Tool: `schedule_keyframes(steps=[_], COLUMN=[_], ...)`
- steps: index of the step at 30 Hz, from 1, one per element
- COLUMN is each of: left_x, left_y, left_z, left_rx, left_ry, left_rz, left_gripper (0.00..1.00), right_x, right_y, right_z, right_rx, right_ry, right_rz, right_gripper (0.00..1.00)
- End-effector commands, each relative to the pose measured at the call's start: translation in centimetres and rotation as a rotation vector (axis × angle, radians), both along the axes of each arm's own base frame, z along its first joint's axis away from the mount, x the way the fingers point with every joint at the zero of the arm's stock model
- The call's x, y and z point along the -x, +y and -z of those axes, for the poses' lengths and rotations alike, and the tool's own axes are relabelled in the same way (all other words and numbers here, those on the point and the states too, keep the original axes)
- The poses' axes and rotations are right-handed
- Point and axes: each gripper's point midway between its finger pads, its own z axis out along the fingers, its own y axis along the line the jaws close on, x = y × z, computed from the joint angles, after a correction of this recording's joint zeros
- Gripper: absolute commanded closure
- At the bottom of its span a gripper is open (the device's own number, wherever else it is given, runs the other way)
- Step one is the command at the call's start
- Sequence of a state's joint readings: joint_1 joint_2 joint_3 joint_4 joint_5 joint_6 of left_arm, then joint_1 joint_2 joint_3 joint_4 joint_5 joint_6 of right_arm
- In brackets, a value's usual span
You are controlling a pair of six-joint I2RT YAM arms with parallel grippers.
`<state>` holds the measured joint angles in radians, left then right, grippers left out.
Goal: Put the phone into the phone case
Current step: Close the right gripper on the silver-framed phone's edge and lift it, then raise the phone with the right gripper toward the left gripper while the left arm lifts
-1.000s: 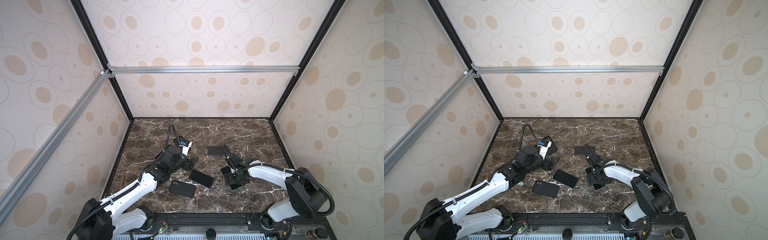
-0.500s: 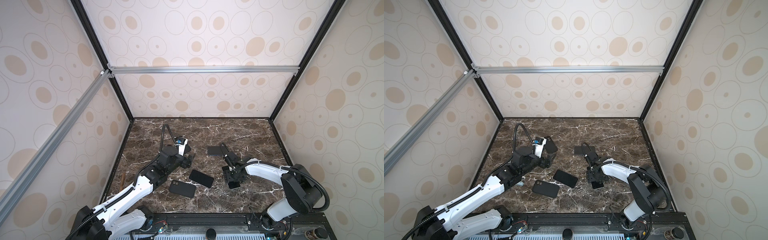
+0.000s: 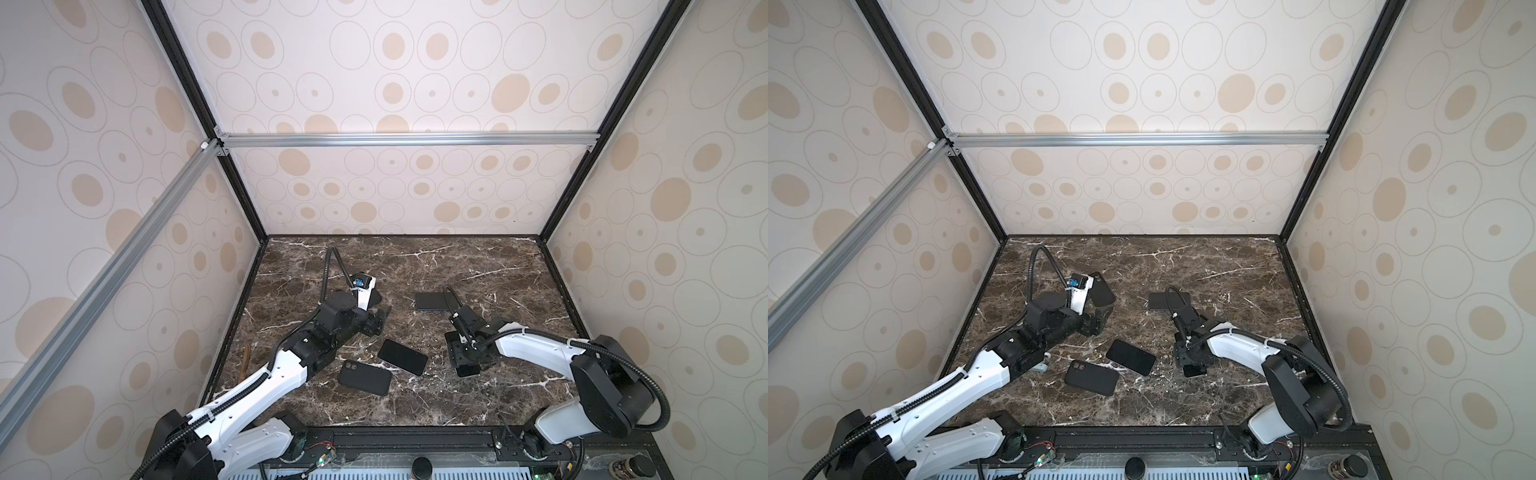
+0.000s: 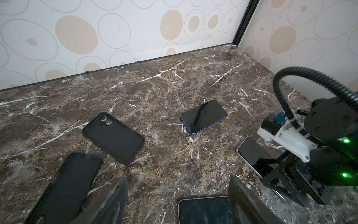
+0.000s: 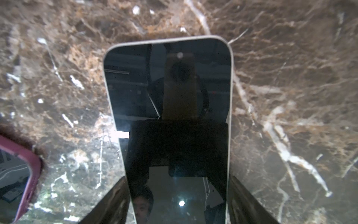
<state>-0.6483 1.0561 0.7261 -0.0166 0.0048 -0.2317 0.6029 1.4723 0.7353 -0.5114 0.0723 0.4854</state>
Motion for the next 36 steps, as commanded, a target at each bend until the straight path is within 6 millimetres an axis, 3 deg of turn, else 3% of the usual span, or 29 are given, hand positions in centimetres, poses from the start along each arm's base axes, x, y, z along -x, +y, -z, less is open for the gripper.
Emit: schedule_keyframes(steps=[1,12,17,21,28,36], left_x=[-0.6,-1.5,-2.1,-2.8,-3.5,-2.3], left_y=[-0.4,-1.0,-1.9,-2.9,-7.2,-13.3], left_z=[-2.7,-4.3,-5.0,-5.7,-6.9,-7.3], left_rx=[0.028,0.028,0.055,0.063,0.093,0.215], left_ry=[-0.051,-0.099,-0.082,-0.035,0.146,0.398], left_rz=[-0.004,0.0,0.008,0.019,0.15,0.396], left_gripper=[0.19,0.18,0.18,0.18,0.2,0.24], right_x=[0.0,-0.7,-1.5,-2.5,-3.7,-4.2], right_y=[-0.2,-0.4,0.0,0.9,3.1,6.5], right_z=[-0.5,-2.3,-4.7,-7.8,-12.7,-18.4], right_rx=[-0.016,-0.033,-0.038,-0.066,-0.161,-0.316], right_ry=[-0.041,-0.146,-0.248,-0.363,-0.555,-0.735], right_rz=[0.014,0.015,-0.027,-0.096,-0.231,-0.392], right_gripper=[0.59,0.65,0.65,0.63,0.64,0.64])
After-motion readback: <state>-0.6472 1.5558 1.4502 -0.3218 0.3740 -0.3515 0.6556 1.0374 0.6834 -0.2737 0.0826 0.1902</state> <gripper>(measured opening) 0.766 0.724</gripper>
